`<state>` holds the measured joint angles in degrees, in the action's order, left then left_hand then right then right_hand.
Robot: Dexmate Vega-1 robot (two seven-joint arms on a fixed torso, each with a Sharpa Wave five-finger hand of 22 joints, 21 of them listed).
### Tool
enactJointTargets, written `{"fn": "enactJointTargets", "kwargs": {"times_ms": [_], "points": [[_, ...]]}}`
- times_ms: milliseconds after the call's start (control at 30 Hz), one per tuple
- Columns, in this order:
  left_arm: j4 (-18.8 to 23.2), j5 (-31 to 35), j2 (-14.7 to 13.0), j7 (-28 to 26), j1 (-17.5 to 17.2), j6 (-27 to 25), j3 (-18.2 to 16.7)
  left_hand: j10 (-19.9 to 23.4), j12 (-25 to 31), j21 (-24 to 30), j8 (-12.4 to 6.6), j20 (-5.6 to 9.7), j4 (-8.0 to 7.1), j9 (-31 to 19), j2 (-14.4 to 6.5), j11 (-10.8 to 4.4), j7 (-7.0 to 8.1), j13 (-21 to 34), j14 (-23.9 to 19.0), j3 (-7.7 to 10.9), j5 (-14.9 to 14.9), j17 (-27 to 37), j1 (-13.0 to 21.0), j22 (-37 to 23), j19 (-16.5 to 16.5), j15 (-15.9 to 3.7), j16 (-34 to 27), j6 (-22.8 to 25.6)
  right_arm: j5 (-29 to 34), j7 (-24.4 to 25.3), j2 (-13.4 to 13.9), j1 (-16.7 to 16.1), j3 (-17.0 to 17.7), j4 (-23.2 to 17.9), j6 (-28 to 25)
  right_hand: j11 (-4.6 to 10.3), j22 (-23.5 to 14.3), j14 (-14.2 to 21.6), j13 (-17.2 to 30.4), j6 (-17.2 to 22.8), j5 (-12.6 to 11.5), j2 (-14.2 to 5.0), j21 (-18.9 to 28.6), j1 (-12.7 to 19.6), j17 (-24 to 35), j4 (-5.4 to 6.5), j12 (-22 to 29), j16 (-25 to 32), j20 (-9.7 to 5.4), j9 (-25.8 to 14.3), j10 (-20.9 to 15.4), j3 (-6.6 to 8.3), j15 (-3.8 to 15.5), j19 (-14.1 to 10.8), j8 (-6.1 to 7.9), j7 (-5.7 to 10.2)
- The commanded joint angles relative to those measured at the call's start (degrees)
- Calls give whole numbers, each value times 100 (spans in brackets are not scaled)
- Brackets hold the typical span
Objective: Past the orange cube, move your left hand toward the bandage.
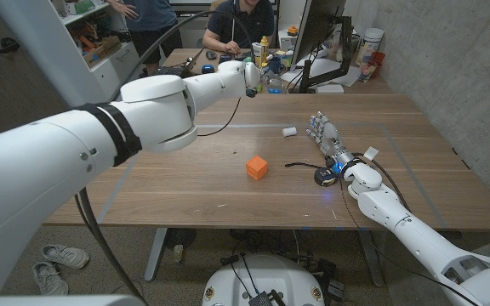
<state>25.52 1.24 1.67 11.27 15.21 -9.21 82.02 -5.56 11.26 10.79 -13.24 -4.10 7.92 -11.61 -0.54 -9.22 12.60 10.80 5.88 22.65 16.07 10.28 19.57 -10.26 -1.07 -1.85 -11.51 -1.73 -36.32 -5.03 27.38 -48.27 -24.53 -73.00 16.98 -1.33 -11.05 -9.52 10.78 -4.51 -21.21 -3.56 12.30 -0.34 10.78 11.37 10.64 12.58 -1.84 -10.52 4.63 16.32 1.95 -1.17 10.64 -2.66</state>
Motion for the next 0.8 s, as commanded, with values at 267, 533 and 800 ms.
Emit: {"fn": "enactJointTargets", "kwargs": {"times_ms": [267,533,800], "points": [[6,-380,337,288,-29,-138,286,-71,-39,-15,-4,8,-2,-13,-57,-122,22,37,144,8,-56,12,65,-24,105,-326,12,68,-64,-50,4,-45,47,103,70,-31,-13,-12,27,18,-12,-730,25,17,18,-12,54,25,-519,-32,-16,45,177,-41,46,-12],[6,-380,413,288,-119,-138,90,0,-8,24,-7,-44,14,-16,-104,-111,21,41,91,23,-62,9,120,-25,38,-341,-15,89,-78,-66,-4,-43,48,129,68,-35,-13,-3,27,23,-11,-731,26,17,18,-12,55,28,-515,-32,-23,44,174,-46,46,-19],[6,-380,506,288,-252,-138,-167,60,8,83,-14,-87,44,-19,-159,-112,21,44,-9,50,-73,4,211,-24,-124,-379,-53,123,-118,-85,-1,-73,73,149,83,-32,-13,0,27,30,-10,-732,26,18,18,-12,56,28,-511,-32,-31,44,168,-49,48,-19]]}}
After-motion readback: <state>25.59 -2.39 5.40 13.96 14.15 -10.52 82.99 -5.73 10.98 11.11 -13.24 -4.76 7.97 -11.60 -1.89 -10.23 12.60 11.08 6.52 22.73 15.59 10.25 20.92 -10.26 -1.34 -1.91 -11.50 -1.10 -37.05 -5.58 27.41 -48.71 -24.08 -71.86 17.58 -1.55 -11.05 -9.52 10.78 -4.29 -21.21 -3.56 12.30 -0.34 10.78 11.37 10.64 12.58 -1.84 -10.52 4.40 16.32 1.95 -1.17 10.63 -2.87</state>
